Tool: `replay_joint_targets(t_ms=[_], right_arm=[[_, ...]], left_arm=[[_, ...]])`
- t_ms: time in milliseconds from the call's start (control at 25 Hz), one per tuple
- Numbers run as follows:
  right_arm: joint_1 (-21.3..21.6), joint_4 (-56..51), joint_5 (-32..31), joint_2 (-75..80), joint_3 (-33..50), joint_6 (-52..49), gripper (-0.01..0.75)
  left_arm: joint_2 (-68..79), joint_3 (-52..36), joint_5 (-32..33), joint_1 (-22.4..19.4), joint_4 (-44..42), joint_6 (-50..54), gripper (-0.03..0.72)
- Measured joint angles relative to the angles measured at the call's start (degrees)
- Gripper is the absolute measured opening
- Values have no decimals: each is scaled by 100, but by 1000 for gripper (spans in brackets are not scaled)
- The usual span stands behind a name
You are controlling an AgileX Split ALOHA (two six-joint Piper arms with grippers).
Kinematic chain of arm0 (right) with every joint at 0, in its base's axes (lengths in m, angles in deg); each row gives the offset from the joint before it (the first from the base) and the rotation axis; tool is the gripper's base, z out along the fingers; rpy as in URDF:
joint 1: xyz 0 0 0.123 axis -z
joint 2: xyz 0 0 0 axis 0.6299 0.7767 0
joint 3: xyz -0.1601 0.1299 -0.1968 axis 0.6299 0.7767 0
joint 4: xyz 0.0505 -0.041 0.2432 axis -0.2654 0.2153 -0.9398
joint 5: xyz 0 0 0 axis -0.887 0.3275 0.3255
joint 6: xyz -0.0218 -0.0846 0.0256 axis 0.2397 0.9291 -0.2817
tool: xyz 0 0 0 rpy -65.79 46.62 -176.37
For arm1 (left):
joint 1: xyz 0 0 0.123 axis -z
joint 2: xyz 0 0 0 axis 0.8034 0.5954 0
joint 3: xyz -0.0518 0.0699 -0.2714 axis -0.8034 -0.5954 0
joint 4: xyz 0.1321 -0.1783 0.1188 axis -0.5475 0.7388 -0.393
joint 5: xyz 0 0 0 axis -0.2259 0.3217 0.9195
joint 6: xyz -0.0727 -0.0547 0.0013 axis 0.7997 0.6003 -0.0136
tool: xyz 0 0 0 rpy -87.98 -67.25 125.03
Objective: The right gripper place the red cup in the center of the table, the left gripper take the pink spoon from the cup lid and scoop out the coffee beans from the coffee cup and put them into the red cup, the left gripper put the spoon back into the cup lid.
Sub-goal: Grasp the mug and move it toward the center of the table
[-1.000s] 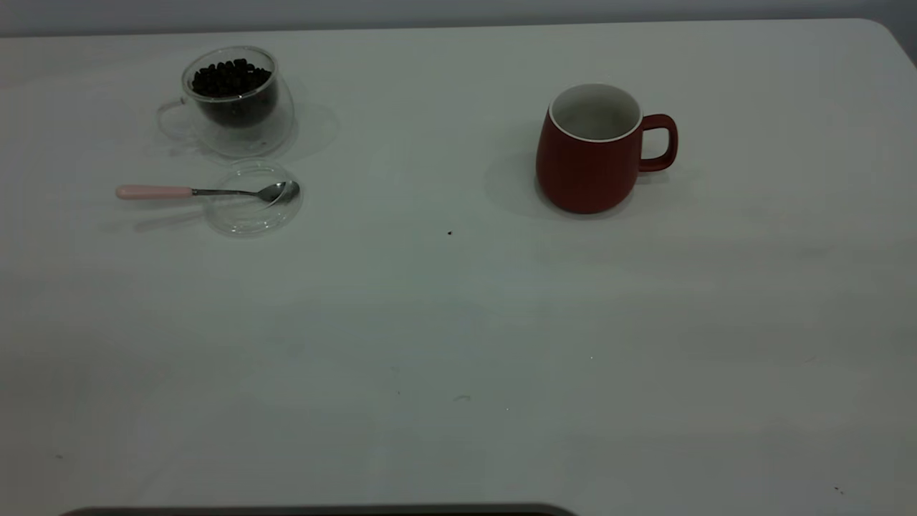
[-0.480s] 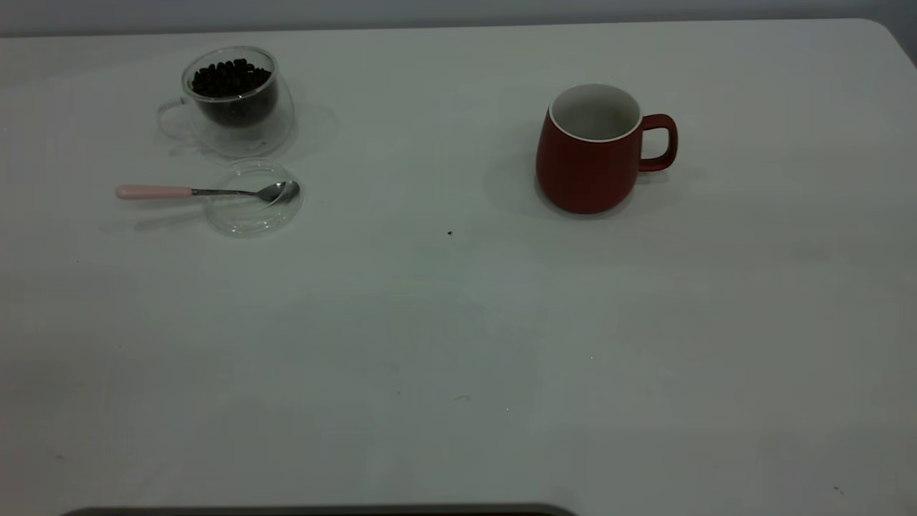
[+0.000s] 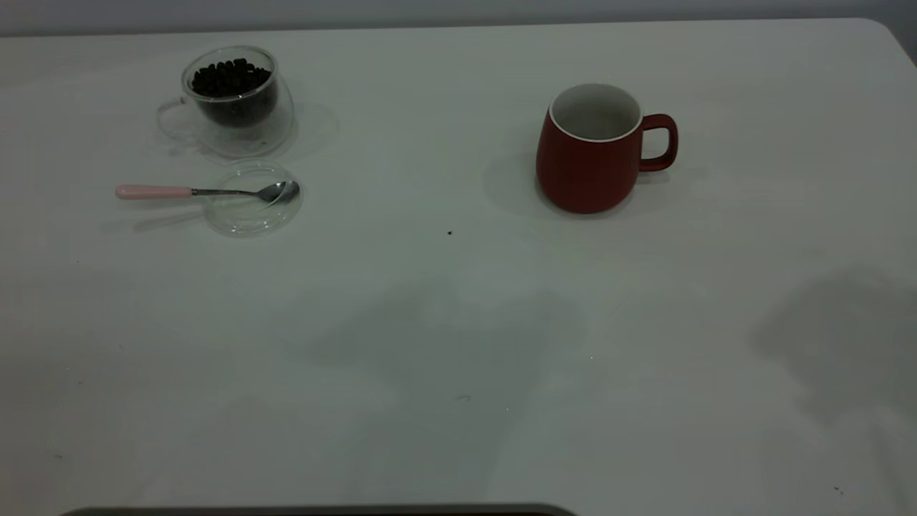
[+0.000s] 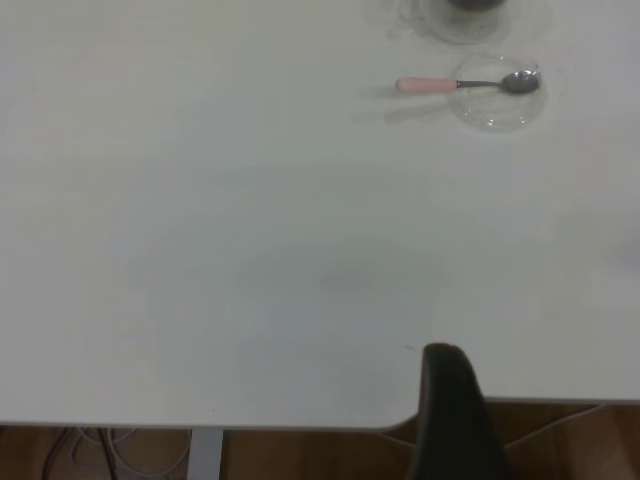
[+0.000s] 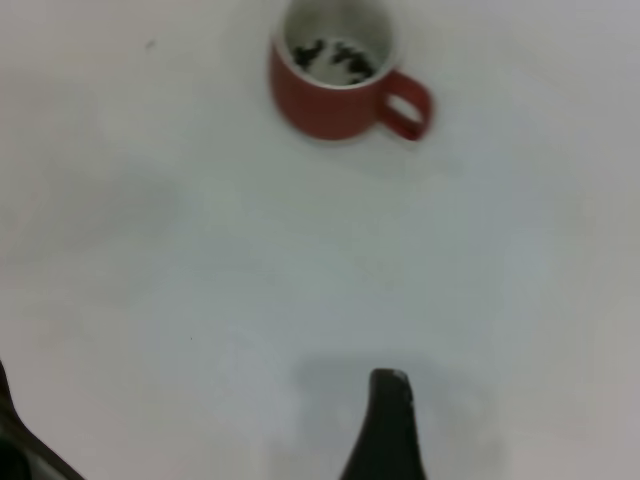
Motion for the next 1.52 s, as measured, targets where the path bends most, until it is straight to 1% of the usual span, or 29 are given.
replay_joint_targets(t_ms=[160, 280, 360, 440, 600, 680, 1000, 1320, 1520], right_arm=[[0, -535, 339, 1098, -318, 1531, 703], [-6, -847, 578, 1841, -526, 2286, 703], [-61, -909, 774, 2294, -683, 2498, 703], [-163, -910, 968, 2757, -840, 2598, 701], [-517, -639, 1226, 3560, -1345, 2603, 697], [-678, -483, 1266, 3985, -1639, 2525, 695], [-1052, -132, 1468, 5322, -2618, 2436, 682], [-1416, -64, 1473, 6046, -3468, 2436, 671], [-1707, -48, 1556, 6281, -3663, 2436, 663]], left_arm=[[0, 0, 0, 0, 0, 0, 503], [0, 0, 0, 0, 0, 0, 503], [0, 0, 0, 0, 0, 0, 503], [0, 0, 0, 0, 0, 0, 503], [0, 0, 0, 0, 0, 0, 503], [0, 0, 0, 0, 0, 0, 503], [0, 0, 0, 0, 0, -10, 503], [0, 0, 0, 0, 0, -25, 503], [0, 0, 0, 0, 0, -25, 503]])
